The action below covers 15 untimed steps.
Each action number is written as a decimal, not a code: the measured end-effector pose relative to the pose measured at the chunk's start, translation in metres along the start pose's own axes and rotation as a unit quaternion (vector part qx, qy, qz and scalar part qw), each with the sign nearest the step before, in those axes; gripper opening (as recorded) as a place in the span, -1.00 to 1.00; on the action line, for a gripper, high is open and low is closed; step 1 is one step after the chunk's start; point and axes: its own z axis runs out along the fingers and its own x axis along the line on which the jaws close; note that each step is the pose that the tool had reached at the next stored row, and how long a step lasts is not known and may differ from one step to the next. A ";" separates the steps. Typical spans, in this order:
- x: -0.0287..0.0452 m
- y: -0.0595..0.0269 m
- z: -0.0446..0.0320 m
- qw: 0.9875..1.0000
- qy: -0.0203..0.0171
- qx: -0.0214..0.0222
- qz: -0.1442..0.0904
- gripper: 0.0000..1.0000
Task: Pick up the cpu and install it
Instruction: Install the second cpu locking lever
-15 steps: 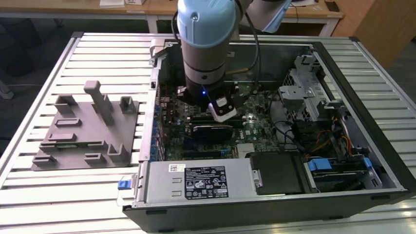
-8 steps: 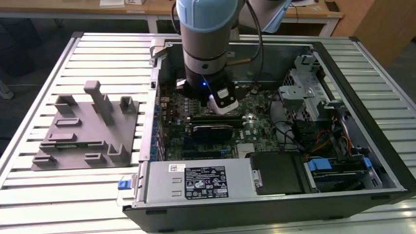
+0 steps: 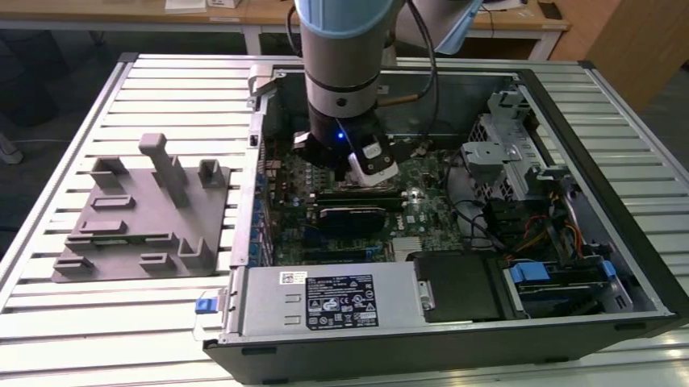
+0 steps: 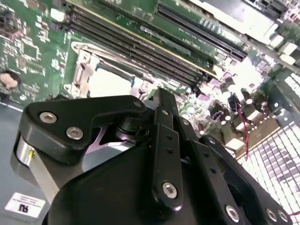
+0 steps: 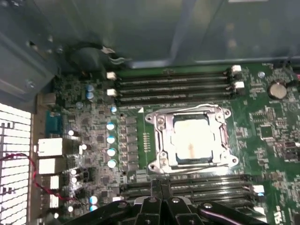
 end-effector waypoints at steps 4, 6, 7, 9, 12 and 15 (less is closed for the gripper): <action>-0.0106 0.0011 0.0005 1.000 0.000 0.001 0.001 -0.79; -0.0166 0.0020 0.0008 1.000 -0.001 0.003 0.002 -0.79; -0.0188 0.0028 0.0010 1.000 -0.001 0.003 0.002 -0.79; -0.0218 0.0059 0.0018 1.000 -0.001 0.005 0.002 -0.79; -0.0247 0.0128 0.0035 1.000 -0.001 0.009 0.002 -0.79; -0.0275 0.0207 0.0056 1.000 -0.002 0.014 0.001 -0.79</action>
